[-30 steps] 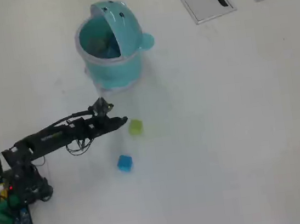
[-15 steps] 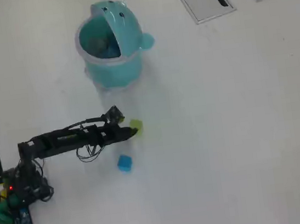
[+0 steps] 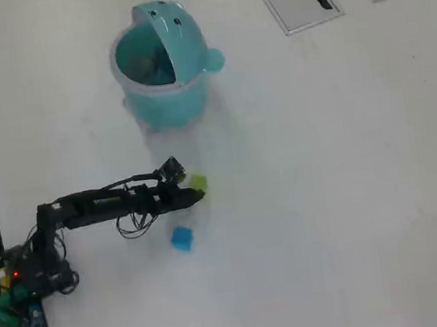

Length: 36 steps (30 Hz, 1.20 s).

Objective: Grasp RGB lego blocks and put them in the bin one by one.

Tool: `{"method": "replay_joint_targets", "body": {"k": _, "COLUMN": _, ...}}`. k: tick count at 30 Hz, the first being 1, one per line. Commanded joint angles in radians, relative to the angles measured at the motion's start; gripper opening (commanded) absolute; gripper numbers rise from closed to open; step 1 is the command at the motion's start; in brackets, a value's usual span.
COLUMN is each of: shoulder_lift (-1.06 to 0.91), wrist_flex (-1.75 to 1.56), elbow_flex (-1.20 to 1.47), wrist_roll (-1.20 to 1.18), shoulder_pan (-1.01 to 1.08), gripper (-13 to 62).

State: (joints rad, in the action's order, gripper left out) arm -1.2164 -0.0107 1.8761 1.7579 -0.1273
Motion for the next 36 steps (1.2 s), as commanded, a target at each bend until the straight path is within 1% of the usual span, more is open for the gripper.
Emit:
{"method": "replay_joint_targets", "body": {"k": 1, "shoulder_lift": 0.005, "wrist_flex": -0.069, "elbow_flex": -0.104, "wrist_roll": -0.002, "shoulder_pan": 0.006, "gripper": 33.4}}
{"method": "replay_joint_targets", "body": {"k": 8, "shoulder_lift": 0.074, "wrist_flex": -0.081, "elbow_flex": -0.153, "wrist_roll": -0.002, "shoulder_pan": 0.008, "gripper": 32.8}}
{"method": "replay_joint_targets", "body": {"k": 12, "shoulder_lift": 0.091, "wrist_flex": -0.109, "elbow_flex": -0.155, "wrist_roll": -0.011, "shoulder_pan": 0.006, "gripper": 28.2}}
{"method": "replay_joint_targets", "body": {"k": 14, "shoulder_lift": 0.092, "wrist_flex": -0.120, "elbow_flex": -0.152, "wrist_roll": -0.025, "shoulder_pan": 0.005, "gripper": 24.3}}
{"method": "replay_joint_targets", "body": {"k": 19, "shoulder_lift": 0.094, "wrist_flex": -0.155, "elbow_flex": -0.147, "wrist_roll": -0.063, "shoulder_pan": -0.009, "gripper": 21.1}}
{"method": "replay_joint_targets", "body": {"k": 22, "shoulder_lift": 0.089, "wrist_flex": -0.178, "elbow_flex": -0.147, "wrist_roll": -0.097, "shoulder_pan": -0.011, "gripper": 17.9}}
{"method": "replay_joint_targets", "body": {"k": 24, "shoulder_lift": 0.075, "wrist_flex": -0.199, "elbow_flex": -0.144, "wrist_roll": -0.146, "shoulder_pan": -0.012, "gripper": 14.9}}
{"method": "replay_joint_targets", "body": {"k": 27, "shoulder_lift": 0.049, "wrist_flex": -0.202, "elbow_flex": -0.146, "wrist_roll": -0.169, "shoulder_pan": -0.015, "gripper": 14.9}}
{"method": "replay_joint_targets", "body": {"k": 30, "shoulder_lift": -0.034, "wrist_flex": -0.213, "elbow_flex": -0.147, "wrist_roll": -0.241, "shoulder_pan": -0.044, "gripper": 14.9}}
{"method": "replay_joint_targets", "body": {"k": 36, "shoulder_lift": -0.186, "wrist_flex": -0.233, "elbow_flex": -0.112, "wrist_roll": -0.284, "shoulder_pan": -0.124, "gripper": 14.9}}
